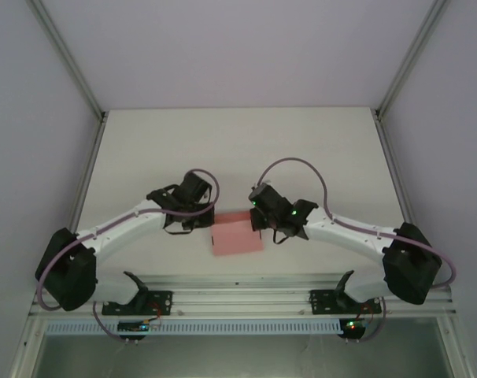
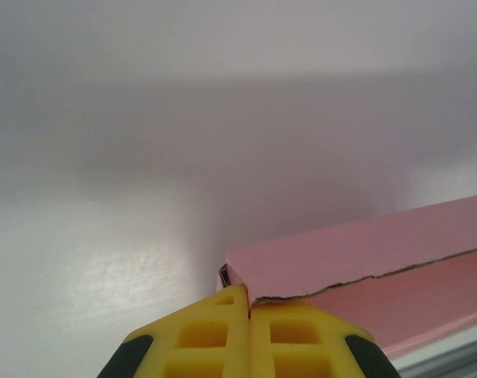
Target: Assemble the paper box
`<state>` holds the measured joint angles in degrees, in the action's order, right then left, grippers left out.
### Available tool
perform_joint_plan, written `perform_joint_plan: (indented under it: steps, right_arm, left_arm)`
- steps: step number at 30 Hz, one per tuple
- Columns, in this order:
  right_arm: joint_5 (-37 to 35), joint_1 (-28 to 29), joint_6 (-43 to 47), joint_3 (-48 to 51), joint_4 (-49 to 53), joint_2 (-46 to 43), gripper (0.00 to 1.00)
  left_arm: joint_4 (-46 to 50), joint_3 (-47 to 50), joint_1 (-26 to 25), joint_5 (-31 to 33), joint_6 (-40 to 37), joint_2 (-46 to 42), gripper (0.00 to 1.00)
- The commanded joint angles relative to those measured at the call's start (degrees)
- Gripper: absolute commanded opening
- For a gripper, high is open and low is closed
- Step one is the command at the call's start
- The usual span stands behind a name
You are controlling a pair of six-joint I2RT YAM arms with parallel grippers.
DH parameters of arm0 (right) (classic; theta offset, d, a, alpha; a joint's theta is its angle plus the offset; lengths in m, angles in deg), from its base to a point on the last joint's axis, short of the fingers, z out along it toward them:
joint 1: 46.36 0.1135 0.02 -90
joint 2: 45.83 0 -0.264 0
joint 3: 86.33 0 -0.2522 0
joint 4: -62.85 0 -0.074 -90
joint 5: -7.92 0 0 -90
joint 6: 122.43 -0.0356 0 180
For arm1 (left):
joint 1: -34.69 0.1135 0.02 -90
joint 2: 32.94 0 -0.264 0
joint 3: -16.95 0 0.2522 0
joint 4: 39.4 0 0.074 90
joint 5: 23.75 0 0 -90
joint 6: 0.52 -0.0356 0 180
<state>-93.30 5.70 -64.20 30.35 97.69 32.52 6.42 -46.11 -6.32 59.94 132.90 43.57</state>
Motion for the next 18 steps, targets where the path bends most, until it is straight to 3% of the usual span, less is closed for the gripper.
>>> perform_joint_plan:
  steps: [1,6,10,18]
  right_arm:
    - [-0.8,0.4,4.0,3.5,-1.3,-1.1,0.02]
    - [-1.2,0.5,4.2,5.7,-3.8,-4.1,0.02]
    - [-0.8,0.7,5.0,5.3,-5.8,-4.5,0.03]
    - [-3.9,0.5,8.0,4.3,-11.5,-4.4,0.02]
  left_arm:
    - [1.9,3.1,-2.0,1.0,-1.8,-2.3,0.00]
    - [-1.5,6.0,-5.5,1.7,-3.0,-4.8,0.00]
    - [-5.2,5.9,-6.3,-0.3,-3.5,-6.2,0.09]
    - [-8.1,0.2,-6.4,3.7,-8.4,-6.8,0.20]
